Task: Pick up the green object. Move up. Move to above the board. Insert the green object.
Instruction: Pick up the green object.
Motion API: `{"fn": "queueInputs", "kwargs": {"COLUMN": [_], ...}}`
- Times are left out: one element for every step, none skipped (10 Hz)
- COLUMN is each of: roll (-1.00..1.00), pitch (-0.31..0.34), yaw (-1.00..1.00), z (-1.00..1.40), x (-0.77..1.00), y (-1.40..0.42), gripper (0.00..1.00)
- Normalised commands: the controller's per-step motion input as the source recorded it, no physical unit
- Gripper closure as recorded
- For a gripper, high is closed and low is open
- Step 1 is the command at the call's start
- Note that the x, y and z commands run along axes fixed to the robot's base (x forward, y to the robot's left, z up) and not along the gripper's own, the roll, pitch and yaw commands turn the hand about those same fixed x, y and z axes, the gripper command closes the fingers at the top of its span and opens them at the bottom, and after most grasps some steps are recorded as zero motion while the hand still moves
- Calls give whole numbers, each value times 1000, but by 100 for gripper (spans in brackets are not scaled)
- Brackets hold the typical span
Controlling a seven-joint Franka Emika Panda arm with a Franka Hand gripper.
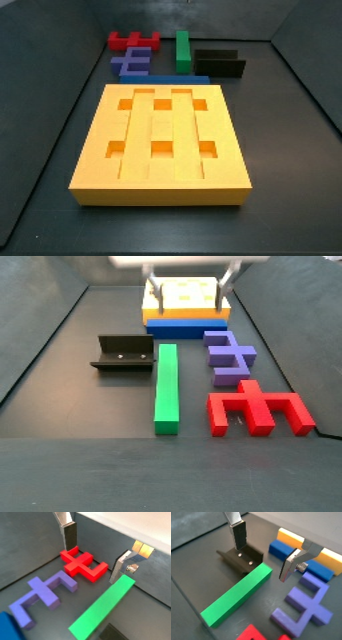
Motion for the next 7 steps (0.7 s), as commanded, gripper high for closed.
{"fn": "queueInputs", "kwargs": {"roll": [-243, -230, -154, -61, 0, 0, 3], "pitch": [17, -51, -123, -131, -64, -47, -44], "yaw": [-86, 0, 3, 0, -66, -117, -69], "z": [-640, -666, -754, -777, -669, -580, -614], "x": [446, 337, 240, 71, -109, -206, 0], "y": [394, 191, 0, -60, 9, 126, 191], "gripper": [0, 0, 0, 0, 0, 0, 0]}}
